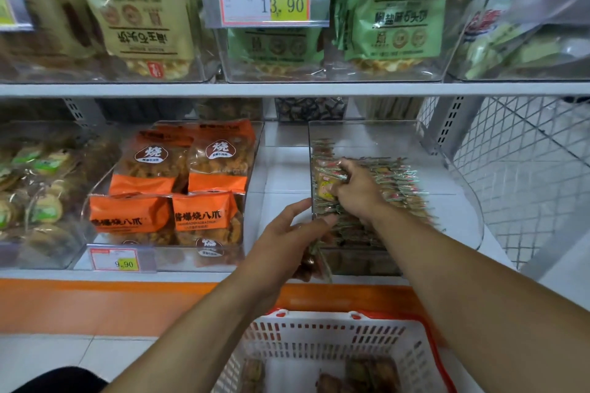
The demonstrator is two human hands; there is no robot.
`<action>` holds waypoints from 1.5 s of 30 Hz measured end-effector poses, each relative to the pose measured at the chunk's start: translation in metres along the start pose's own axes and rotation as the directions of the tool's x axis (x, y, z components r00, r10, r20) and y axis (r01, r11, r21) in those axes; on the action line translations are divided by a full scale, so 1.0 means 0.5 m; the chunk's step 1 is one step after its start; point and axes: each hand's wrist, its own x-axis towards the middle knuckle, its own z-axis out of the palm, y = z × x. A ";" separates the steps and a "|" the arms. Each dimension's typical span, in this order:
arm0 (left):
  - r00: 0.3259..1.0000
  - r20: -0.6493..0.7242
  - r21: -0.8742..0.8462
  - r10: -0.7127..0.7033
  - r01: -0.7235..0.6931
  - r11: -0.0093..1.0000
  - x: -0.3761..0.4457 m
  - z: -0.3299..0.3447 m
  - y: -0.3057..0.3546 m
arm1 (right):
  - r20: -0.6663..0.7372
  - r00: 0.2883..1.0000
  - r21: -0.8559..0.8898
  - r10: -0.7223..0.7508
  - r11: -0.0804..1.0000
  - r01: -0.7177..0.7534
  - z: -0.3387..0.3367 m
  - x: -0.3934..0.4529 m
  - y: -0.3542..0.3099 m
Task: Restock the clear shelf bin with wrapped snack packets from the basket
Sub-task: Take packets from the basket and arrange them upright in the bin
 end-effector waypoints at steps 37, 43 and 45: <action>0.986 -0.161 -0.476 -0.046 -0.037 0.879 -0.034 -0.020 -0.032 | 0.055 0.993 0.375 -0.101 0.924 0.073 -0.072 -0.309 -0.055; 0.993 -0.110 -0.421 0.037 -0.080 0.904 -0.038 -0.009 -0.057 | -0.019 0.921 0.251 -0.390 0.890 0.382 -0.103 -0.322 -0.058; 0.996 -0.073 -0.398 0.055 -0.080 0.914 -0.035 0.000 -0.062 | 0.082 0.932 0.324 -0.353 0.894 0.310 -0.098 -0.328 -0.058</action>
